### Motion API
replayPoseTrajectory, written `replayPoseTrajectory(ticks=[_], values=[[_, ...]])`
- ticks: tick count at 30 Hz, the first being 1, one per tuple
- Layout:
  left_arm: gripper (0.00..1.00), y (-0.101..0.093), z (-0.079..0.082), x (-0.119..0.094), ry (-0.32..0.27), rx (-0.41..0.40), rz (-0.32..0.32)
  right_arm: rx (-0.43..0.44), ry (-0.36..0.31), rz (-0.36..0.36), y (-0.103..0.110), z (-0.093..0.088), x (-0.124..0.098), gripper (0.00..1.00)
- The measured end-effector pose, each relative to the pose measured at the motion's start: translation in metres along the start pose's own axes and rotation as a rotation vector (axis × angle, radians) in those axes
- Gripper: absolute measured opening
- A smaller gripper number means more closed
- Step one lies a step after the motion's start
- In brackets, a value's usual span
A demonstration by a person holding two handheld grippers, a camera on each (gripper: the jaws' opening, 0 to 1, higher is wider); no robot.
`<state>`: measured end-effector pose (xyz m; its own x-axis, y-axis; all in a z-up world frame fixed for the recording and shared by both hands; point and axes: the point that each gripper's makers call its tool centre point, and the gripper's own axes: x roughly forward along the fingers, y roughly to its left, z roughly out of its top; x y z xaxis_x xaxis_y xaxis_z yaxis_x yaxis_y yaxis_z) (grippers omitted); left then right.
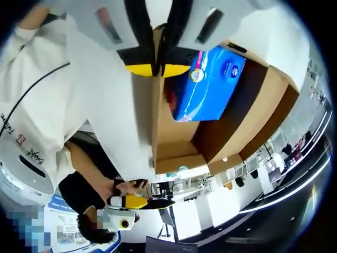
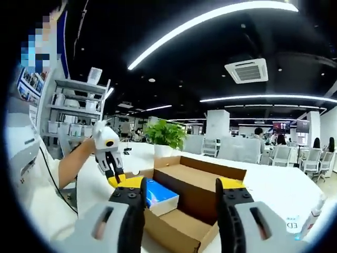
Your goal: Operate the shoe box by opening the lid, removing the specified soft item, and placing it in the target area until the item is outside and the box remains undamaged.
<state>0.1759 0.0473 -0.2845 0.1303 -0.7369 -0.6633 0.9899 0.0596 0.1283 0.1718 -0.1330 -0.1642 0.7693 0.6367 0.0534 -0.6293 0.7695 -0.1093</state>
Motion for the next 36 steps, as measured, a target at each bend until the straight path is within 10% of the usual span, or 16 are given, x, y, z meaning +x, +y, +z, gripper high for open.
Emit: replayPoseTrajectory(ticks=[9, 36], values=[[0.04, -0.001, 0.000, 0.000, 0.000, -0.005, 0.001, -0.013, 0.121, -0.014, -0.028, -0.017, 0.009, 0.51], [0.03, -0.001, 0.000, -0.001, 0.003, -0.022, -0.012, -0.067, 0.145, 0.056, -0.006, -0.014, 0.029, 0.50]])
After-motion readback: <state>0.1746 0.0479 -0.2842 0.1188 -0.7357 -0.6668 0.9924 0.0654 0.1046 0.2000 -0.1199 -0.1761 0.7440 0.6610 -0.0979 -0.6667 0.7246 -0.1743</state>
